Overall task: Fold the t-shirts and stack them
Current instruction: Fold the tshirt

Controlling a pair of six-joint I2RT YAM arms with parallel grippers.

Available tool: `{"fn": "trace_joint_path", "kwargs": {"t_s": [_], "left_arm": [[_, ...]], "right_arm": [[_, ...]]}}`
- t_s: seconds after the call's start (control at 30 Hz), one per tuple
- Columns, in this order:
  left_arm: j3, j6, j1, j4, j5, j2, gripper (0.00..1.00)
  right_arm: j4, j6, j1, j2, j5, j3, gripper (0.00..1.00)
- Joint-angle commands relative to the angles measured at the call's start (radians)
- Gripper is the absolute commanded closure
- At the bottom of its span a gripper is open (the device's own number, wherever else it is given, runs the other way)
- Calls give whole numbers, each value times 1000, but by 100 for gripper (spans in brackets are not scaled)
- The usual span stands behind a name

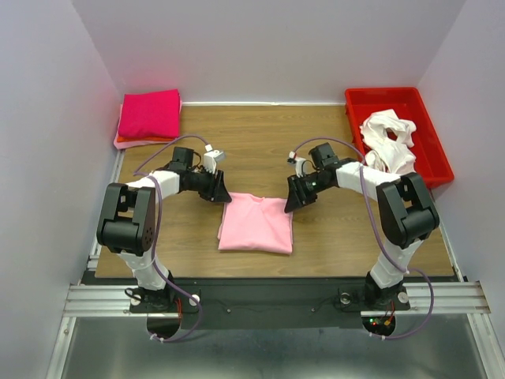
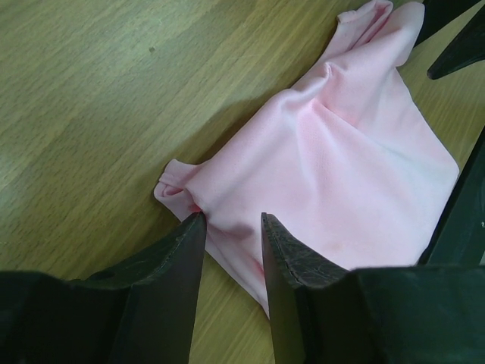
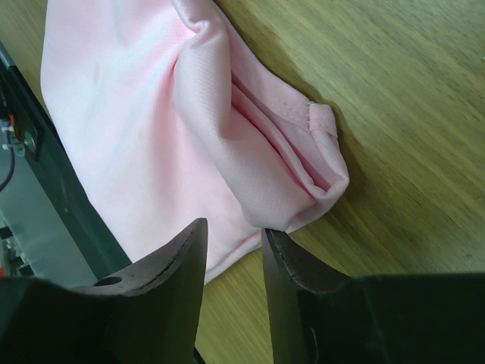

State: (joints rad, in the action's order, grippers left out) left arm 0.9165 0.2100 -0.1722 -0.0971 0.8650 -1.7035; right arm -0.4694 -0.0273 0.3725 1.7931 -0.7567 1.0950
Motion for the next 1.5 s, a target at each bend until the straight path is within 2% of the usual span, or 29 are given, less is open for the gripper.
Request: {"fn": "trace_joint_path", "kwargs": {"t_s": [0.0,0.07,0.17,0.27,0.37,0.43,0.83,1.23,1.4,1.47], "left_arm": [[-15,2,2,0,43,7,56],[-15,3,2,-3,46,7,58],[-13,5,2,-7,55,5,63],[-1,9,2,-12,65,-7,75],[19,12,3,-19,63,-18,92],[31,22,11,-29,60,-16,100],[117,75,59,-82,60,-68,100],[200,80,94,-59,55,-235,100],[243,86,92,-69,42,-226,100],[255,88,92,-67,35,-205,96]], "right_arm": [[43,4,23,6,0,8,64],[44,7,22,2,11,9,72],[48,10,23,-12,19,9,76],[48,13,23,-20,36,13,84],[48,15,22,-27,51,19,94],[46,17,17,-44,57,28,99],[46,0,-35,-58,76,45,99],[115,-5,-50,107,119,78,100],[118,-3,-50,114,117,114,100],[118,-5,-55,114,131,134,99]]}}
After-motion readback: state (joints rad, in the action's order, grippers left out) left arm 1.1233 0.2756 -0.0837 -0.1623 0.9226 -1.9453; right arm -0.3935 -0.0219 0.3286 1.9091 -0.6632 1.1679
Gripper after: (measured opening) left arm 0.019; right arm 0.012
